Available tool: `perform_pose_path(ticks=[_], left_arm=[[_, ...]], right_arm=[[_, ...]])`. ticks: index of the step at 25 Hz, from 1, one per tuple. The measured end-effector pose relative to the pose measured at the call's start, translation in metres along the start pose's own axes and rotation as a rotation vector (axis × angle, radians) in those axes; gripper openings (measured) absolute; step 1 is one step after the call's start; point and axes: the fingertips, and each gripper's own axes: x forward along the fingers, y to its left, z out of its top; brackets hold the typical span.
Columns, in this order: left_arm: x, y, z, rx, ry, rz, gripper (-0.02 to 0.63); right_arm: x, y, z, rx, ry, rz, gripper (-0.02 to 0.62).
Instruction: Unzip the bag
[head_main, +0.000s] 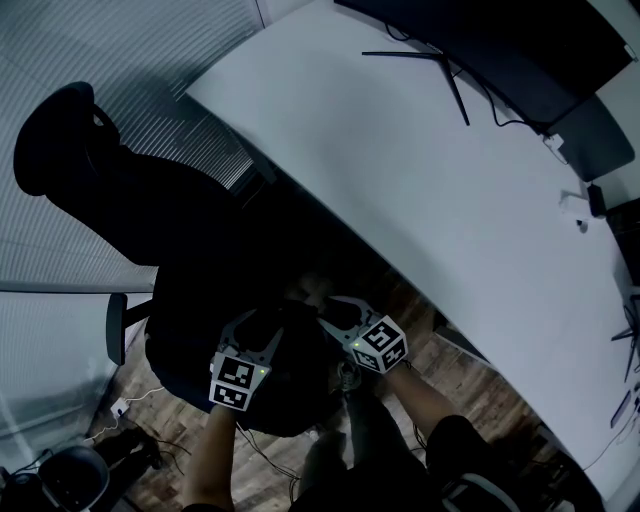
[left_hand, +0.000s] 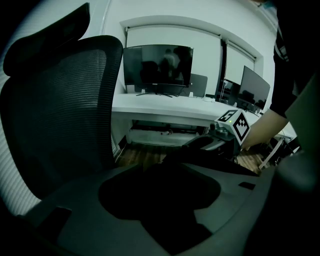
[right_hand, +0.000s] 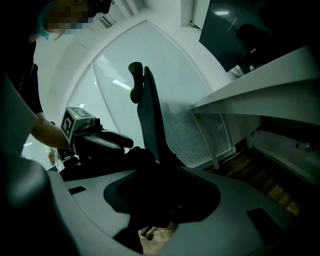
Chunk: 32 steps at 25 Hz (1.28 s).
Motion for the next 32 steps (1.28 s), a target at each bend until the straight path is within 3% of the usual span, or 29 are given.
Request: perform_pose_path(ticks=[8,10,12,20,25,32], left_arm=[[0.008,-0.003,-0.007,-0.001,0.032,-0.013,0.204],[0.010,-0.003,-0.008,-0.002,0.037,-0.017,0.204],[0.012,-0.004,-0.010,0.000,0.043,-0.020,0.204],[0.018,-0.002,-0.012,0.010,0.069,-0.039,0.200],[0.017,0.001,-0.017,0.063,0.096,0.008,0.101],[0.016,0.000,-0.021,0.122,0.112,0.024,0.087]], right_arm=[[0.009,-0.004,0.007,-0.058,-0.023,0.012,0.181],[0.010,-0.002,0.009,-0.081,-0.035,0.021,0.154],[0.010,0.000,0.012,-0.101,-0.051,0.026,0.078],[-0.001,0.002,0.015,-0.127,-0.045,-0.015,0.048],[-0.015,0.010,0.014,-0.118,-0.043,-0.051,0.046],[-0.032,0.031,0.012,-0.105,-0.030,-0.137,0.046]])
